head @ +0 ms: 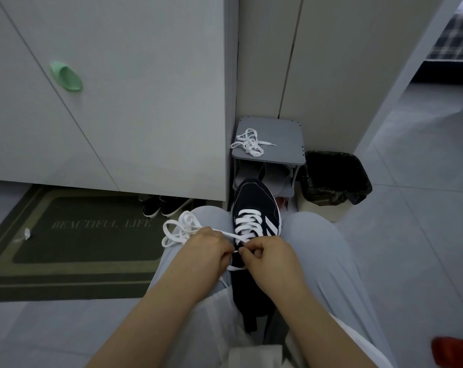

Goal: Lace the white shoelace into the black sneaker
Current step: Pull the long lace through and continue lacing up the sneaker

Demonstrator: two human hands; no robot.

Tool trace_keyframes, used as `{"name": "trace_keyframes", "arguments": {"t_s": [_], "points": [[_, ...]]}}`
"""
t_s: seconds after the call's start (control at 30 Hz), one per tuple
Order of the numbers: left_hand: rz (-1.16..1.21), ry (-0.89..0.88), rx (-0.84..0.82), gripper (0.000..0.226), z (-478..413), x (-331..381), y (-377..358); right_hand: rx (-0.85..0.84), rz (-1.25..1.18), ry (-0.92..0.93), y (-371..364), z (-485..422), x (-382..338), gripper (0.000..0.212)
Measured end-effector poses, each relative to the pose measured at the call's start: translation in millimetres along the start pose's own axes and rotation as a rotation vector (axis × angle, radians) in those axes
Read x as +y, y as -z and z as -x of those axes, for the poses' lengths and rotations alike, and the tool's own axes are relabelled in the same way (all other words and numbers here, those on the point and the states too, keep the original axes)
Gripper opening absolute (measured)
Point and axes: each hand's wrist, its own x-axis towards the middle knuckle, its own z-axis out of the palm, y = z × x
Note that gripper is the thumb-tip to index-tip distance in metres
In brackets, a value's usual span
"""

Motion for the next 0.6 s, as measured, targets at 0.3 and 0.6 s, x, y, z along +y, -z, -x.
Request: {"name": "trace_keyframes", "arguments": {"t_s": [0.3,0.6], "points": [[0.086,0.019,0.163,0.032,15,2,-10,-0.030,0.091,0.036,0,-1,0,0.023],[0.308,0.189,0.128,0.017,11,2,-4,-0.081,0.075,0.119,3,1,5,0.018]]}}
